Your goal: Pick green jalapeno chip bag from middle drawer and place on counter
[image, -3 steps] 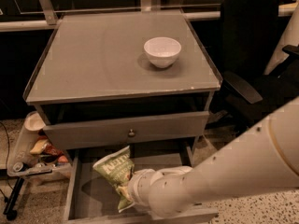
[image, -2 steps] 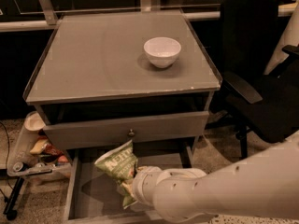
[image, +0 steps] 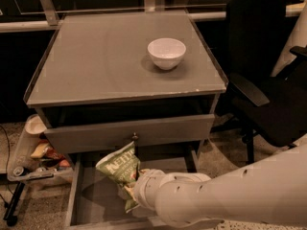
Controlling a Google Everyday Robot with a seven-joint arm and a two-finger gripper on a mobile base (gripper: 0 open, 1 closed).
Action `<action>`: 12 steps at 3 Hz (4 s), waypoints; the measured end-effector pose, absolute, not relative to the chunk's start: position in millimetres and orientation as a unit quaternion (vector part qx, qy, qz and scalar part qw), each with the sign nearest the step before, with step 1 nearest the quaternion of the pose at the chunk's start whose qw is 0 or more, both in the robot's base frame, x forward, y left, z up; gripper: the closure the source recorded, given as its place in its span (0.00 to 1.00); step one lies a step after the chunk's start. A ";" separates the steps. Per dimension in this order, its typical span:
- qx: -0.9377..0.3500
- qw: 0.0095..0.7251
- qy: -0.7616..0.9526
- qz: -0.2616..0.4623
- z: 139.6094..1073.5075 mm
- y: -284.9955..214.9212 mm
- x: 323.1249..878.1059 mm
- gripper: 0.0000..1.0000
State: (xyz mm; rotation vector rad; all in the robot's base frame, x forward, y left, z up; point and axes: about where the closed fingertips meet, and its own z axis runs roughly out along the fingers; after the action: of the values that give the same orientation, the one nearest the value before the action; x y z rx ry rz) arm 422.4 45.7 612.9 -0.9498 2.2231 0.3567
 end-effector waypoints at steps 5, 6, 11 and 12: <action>-0.390 0.462 0.793 0.070 746.5 34.6 456.0 1.00; -0.371 0.490 0.786 0.066 771.7 34.2 466.7 1.00; -0.381 0.559 0.733 0.076 884.9 33.4 638.8 1.00; -0.410 0.546 0.725 0.088 887.9 61.6 671.0 1.00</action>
Offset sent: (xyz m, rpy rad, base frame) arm 0.0160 -0.0032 0.1600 -0.0410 -0.2455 -0.0731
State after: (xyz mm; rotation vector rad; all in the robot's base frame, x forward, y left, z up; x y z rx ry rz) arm 671.0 61.6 887.9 -0.9721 1.7195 0.2086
